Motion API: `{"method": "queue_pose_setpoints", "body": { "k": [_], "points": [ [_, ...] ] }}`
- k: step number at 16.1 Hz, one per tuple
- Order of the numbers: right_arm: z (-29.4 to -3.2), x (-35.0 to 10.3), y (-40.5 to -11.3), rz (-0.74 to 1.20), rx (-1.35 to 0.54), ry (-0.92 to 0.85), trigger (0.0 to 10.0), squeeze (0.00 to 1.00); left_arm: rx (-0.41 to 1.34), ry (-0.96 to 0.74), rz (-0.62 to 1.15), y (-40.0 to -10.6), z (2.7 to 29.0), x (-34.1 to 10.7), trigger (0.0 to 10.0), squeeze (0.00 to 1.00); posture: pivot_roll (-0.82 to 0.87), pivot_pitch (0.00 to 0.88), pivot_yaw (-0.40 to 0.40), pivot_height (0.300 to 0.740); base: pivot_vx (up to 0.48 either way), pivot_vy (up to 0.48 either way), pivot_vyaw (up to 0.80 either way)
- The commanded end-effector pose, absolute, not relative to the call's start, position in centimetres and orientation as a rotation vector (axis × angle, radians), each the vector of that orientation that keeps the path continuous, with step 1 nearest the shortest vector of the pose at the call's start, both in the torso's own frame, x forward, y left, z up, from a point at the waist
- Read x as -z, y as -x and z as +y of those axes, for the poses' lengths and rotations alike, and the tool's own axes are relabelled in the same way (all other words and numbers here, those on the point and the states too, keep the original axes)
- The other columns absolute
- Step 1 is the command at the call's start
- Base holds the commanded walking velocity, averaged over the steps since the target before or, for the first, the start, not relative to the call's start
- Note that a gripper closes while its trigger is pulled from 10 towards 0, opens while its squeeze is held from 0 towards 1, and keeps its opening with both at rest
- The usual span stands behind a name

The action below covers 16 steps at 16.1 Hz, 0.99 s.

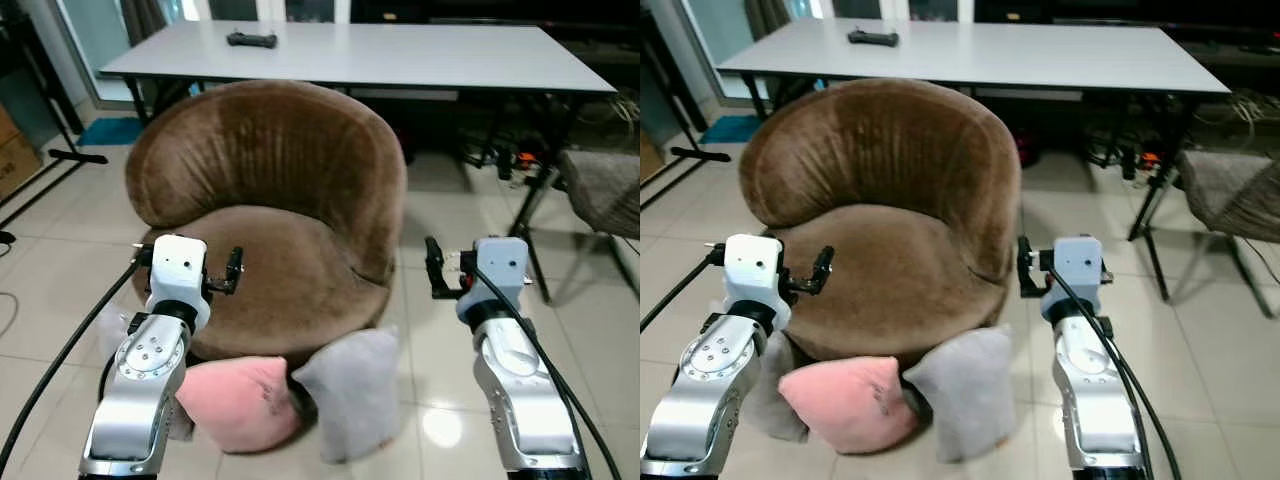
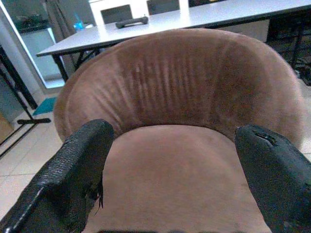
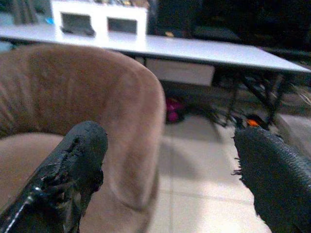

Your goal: Move the pillow to the sofa from floor

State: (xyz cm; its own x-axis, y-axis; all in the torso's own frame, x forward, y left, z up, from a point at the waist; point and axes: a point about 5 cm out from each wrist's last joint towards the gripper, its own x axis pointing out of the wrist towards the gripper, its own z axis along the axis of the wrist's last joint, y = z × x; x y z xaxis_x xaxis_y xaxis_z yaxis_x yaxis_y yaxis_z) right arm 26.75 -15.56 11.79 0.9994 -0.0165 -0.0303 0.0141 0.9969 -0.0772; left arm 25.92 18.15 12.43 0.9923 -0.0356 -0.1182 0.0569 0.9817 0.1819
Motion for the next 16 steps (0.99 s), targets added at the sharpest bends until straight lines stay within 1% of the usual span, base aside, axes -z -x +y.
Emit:
{"method": "queue_pose_setpoints", "body": {
  "k": [1, 6, 8, 11, 16],
  "points": [
    [-14.83, -12.30, -26.96, 0.003, -0.012, 0.051, 10.0, 0.00, 0.011, -0.207, 0.120, -25.93, 18.81, -12.67, 10.0, 0.00, -0.06, 0.000, 0.031, 0.740, 0.000, 0.000, 0.00],
    [-14.54, -12.39, -27.14, -0.023, -0.013, 0.077, 10.0, 0.00, 0.019, -0.231, 0.102, -25.89, 18.57, -12.80, 10.0, 0.00, -0.06, 0.000, 0.023, 0.740, 0.000, 0.000, 0.00],
    [-14.33, -12.16, -27.09, 0.009, -0.062, 0.046, 10.0, 0.00, 0.018, -0.233, 0.101, -25.86, 18.52, -12.77, 10.0, 0.00, -0.06, 0.000, 0.020, 0.740, 0.000, -0.394, 0.00],
    [-14.24, -12.08, -27.29, 0.008, -0.055, 0.071, 10.0, 0.00, 0.017, -0.235, 0.093, -25.93, 18.49, -12.85, 10.0, 0.00, -0.06, 0.000, 0.013, 0.740, 0.000, -0.480, 0.74],
    [-13.98, -12.01, -27.34, 0.012, -0.089, 0.046, 10.0, 0.00, 0.013, -0.235, 0.082, -25.92, 18.56, -12.82, 10.0, 0.00, -0.05, 0.000, 0.007, 0.740, 0.000, -0.480, 0.00]
  ]
}}
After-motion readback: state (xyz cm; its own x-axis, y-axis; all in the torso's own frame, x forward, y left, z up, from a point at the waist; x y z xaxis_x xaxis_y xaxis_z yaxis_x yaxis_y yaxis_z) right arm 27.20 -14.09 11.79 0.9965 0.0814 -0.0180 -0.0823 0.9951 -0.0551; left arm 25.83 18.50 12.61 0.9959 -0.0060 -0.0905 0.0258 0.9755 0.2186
